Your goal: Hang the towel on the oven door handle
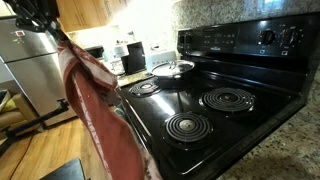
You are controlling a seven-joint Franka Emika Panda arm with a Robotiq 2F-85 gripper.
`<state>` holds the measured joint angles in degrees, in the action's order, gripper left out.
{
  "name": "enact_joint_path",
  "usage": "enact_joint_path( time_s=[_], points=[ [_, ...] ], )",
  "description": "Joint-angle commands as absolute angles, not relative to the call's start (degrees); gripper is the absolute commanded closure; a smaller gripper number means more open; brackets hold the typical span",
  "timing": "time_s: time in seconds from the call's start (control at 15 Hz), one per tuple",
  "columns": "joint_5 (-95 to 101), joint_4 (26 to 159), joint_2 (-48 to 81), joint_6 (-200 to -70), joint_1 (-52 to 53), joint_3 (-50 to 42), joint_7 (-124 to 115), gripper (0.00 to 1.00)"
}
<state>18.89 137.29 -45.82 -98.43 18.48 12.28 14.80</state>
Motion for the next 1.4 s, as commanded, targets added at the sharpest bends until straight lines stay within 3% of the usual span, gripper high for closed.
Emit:
enact_joint_path(
  time_s=[0.0, 0.8, 1.33],
  points=[
    [17.85, 135.76, -45.51, -98.99, 18.17, 9.86, 15.42, 1.00],
    [18.50, 136.97, -45.62, -98.97, 18.27, 10.12, 15.09, 1.00],
    [14.89, 145.11, -43.89, -104.03, 21.41, 10.38, 15.45, 1.00]
  ],
)
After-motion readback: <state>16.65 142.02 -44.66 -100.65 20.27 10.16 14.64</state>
